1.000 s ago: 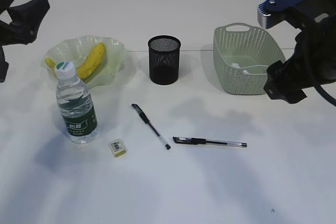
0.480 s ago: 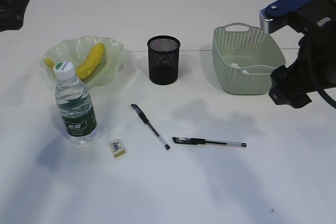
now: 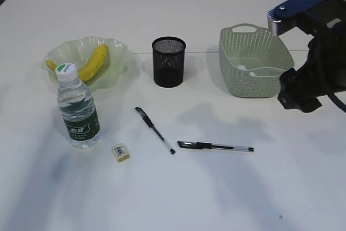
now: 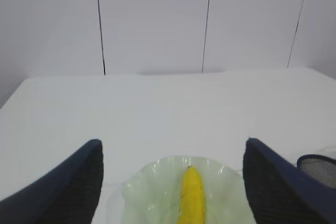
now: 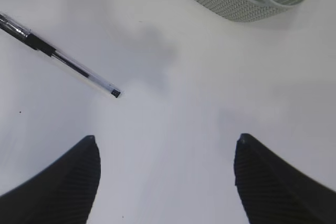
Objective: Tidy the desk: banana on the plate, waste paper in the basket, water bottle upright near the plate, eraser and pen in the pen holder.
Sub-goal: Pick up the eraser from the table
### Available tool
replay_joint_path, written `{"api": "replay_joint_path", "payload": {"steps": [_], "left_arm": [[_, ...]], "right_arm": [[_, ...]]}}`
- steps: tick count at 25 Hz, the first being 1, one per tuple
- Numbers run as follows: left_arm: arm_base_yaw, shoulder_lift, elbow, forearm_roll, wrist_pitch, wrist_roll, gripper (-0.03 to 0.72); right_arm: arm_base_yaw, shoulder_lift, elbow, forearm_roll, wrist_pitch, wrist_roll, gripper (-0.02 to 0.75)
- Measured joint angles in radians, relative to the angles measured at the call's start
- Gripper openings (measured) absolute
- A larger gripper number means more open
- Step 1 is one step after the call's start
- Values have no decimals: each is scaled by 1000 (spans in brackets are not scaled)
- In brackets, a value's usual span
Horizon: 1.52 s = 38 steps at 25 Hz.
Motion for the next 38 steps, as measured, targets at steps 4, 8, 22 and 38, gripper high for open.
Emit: {"api": "replay_joint_path", "payload": {"steps": [4, 8, 22, 38], "left_arm": [[0, -35, -87, -2, 286, 0, 583], [0, -35, -229, -8, 461, 0, 583], [-20, -89, -452, -184, 1019, -8, 582], [-237, -91, -452, -182, 1494, 61, 582]], "right_arm": [[0, 0, 0, 0, 57, 2, 589], [0, -2, 0, 0, 85, 2, 589], [0, -2, 0, 0, 77, 2, 589], [0, -2, 0, 220, -3, 2, 589]]}}
